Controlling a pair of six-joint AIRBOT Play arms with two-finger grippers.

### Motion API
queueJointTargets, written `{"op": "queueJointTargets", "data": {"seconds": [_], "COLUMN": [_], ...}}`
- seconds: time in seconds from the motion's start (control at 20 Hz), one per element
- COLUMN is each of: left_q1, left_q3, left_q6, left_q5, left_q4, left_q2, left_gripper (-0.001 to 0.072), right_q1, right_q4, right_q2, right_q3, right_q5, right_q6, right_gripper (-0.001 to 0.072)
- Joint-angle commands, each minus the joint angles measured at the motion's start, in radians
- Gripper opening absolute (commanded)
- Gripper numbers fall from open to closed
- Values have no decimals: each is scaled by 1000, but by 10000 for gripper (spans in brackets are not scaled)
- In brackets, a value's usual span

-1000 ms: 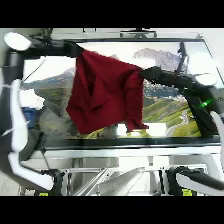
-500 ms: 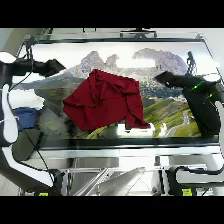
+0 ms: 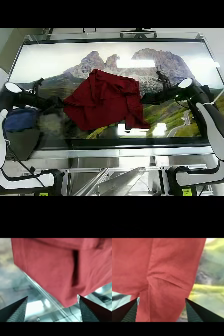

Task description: Fold the shirts.

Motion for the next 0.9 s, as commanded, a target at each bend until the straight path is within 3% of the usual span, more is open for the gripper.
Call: {"op": "queueJointTargets", "data": {"seconds": [0.0, 0.05, 0.1, 0.25, 0.3, 0.45, 0.5, 0.6, 0.85], "left_q1": [-43, -71, -96, -157, -169, -190, -190, -189, -179], "left_q3": [-112, -114, -112, -112, -112, -111, -110, -109, -109], "left_q6": [65, 77, 79, 86, 86, 86, 86, 85, 86], "left_q5": [113, 132, 143, 140, 145, 179, 185, 192, 191], "left_q4": [-97, -118, -115, -116, -116, -119, -126, -142, -143], "left_q2": [-11, -39, -67, -132, -142, -151, -151, -151, -151], "left_gripper": [690, 663, 580, 563, 519, 135, 52, 6, 15], "right_q1": [45, 48, 49, 51, 59, 92, 103, 128, 203], "right_q4": [-20, -20, -20, -19, -20, -21, -21, -21, -20], "right_q2": [-43, -52, -60, -74, -74, -74, -74, -74, -117], "right_q3": [-4, -4, -4, -4, -4, -4, -4, -4, -3], "right_q5": [-17, -18, -20, -12, -12, -32, -50, -74, -128], "right_q6": [29, 34, 33, 47, 48, 48, 48, 48, 71], "right_gripper": [656, 655, 655, 655, 654, 654, 654, 654, 646]}}
